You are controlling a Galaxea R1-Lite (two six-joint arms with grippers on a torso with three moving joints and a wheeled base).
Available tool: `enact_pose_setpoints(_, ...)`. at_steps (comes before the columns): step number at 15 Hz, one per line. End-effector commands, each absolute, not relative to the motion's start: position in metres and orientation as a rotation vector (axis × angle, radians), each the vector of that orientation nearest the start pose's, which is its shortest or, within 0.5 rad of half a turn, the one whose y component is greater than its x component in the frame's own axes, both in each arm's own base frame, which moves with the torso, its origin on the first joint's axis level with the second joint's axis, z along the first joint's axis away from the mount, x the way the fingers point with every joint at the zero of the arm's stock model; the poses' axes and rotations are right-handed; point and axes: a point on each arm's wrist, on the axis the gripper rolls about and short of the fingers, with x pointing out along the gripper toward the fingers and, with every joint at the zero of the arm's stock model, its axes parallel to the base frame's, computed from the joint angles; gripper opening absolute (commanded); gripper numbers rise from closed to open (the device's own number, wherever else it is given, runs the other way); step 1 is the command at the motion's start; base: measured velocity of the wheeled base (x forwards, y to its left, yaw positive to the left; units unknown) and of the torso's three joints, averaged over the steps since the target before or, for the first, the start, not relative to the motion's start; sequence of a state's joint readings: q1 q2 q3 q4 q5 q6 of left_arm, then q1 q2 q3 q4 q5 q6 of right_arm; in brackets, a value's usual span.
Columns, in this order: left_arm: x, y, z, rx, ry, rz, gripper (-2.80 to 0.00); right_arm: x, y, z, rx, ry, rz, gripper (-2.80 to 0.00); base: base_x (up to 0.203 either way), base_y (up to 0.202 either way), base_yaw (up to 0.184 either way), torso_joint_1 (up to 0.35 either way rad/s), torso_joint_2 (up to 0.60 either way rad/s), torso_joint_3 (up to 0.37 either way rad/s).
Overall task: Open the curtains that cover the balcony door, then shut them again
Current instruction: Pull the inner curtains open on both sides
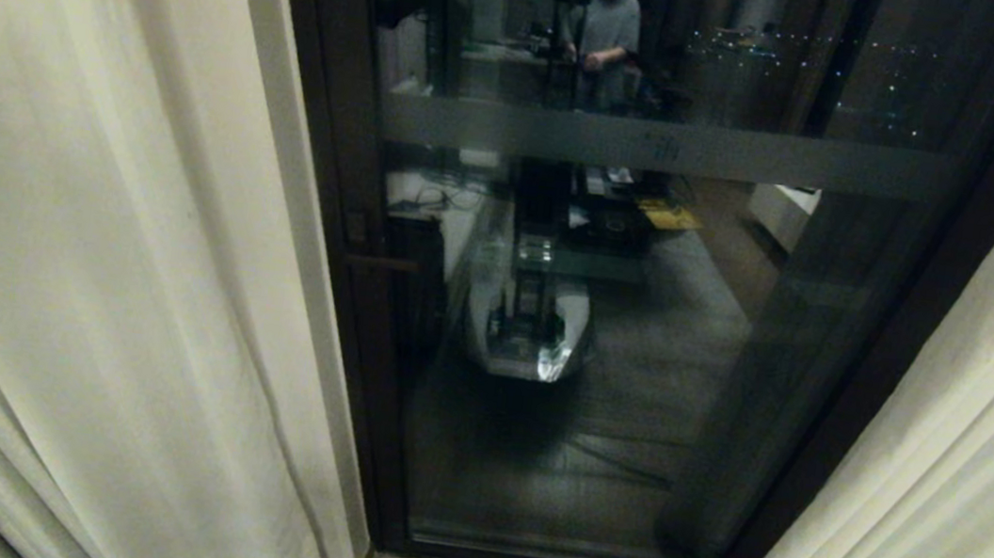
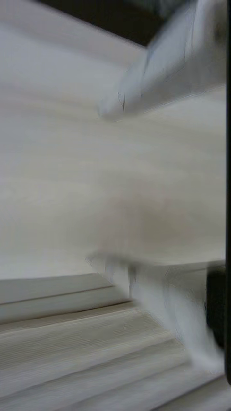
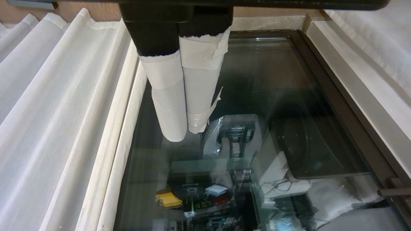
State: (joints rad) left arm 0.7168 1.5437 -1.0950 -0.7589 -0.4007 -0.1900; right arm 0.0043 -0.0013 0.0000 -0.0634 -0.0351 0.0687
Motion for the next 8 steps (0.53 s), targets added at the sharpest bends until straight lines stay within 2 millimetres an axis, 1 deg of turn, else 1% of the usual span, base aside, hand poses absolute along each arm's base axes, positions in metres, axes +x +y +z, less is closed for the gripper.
enact_pose_setpoints(1, 0.2004, 0.1605, 0.3254, -0.016, -0.307, 0.277, -2.80, -0.0230, -0.0009, 0.0821, 0.070, -0.065, -0.029, -2.80, 0.000, 0.000, 0.000, 0.000, 0.00, 0.000)
enact_pose_setpoints(4, 0.2008, 0.1593, 0.3250, -0.014, -0.304, 0.264, -2.80, -0.0230, -0.0009, 0.0821, 0.070, -0.065, -0.028, -2.80, 0.000, 0.000, 0.000, 0.000, 0.00, 0.000)
enact_pose_setpoints(8, 0.2011, 0.1520, 0.3243, -0.017, -0.305, 0.247, -2.80, -0.0230, -0.0009, 0.0821, 0.070, -0.065, -0.028, -2.80, 0.000, 0.000, 0.000, 0.000, 0.00, 0.000)
